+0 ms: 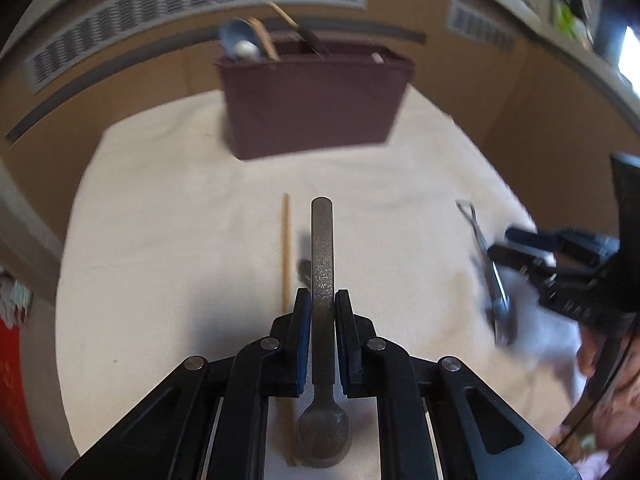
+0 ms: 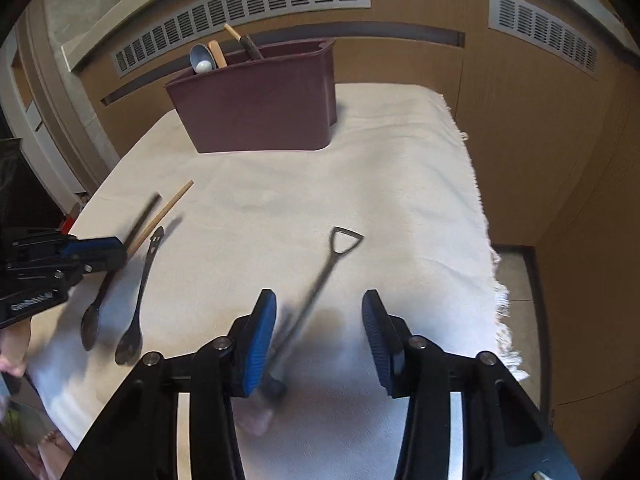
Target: Organize utensils
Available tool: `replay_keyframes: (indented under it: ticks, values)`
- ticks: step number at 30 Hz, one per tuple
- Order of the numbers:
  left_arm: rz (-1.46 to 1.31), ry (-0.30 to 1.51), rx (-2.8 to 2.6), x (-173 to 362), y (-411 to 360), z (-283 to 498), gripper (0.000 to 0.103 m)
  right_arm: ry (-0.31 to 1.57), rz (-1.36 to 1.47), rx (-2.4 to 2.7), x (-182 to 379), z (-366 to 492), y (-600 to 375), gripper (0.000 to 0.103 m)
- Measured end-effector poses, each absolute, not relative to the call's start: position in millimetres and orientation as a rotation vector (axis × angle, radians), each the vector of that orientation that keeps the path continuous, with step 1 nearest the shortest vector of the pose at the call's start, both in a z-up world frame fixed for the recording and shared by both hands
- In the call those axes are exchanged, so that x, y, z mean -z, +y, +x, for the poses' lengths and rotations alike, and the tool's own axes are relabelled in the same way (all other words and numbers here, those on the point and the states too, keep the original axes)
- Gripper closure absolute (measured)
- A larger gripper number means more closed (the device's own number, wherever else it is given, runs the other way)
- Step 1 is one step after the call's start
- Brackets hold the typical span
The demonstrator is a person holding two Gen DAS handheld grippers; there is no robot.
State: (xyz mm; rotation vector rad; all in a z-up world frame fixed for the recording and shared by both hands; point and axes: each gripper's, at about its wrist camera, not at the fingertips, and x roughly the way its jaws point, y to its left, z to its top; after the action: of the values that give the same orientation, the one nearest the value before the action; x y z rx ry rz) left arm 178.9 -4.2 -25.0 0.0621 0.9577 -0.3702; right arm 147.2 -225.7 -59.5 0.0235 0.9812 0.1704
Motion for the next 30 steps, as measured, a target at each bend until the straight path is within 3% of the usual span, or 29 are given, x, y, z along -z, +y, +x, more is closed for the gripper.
replay_keyframes:
  ticks: [7, 8, 9, 11, 30]
  values:
    - [-0.072, 0.806, 0.272, -2, 27, 164, 0.091, 1.017, -0.002, -0.041, 76, 175, -210, 0.066]
    - [-0.075, 0.803, 0.273, -2, 30, 166, 0.091, 1.016, -0.018, -0.040, 76, 176, -207, 0.072]
    - [-0.078, 0.802, 0.275, -3, 31, 165, 0.091, 1.013, -0.031, -0.046, 76, 175, -204, 0.085]
    - [-0.078, 0.803, 0.278, -1, 26, 163, 0.091, 1.010, -0.075, -0.058, 75, 173, -195, 0.095]
    - [-0.097, 0.741, 0.303, -27, 25, 137, 0.091, 0.837, -0.032, -0.196, 8, 121, -193, 0.098]
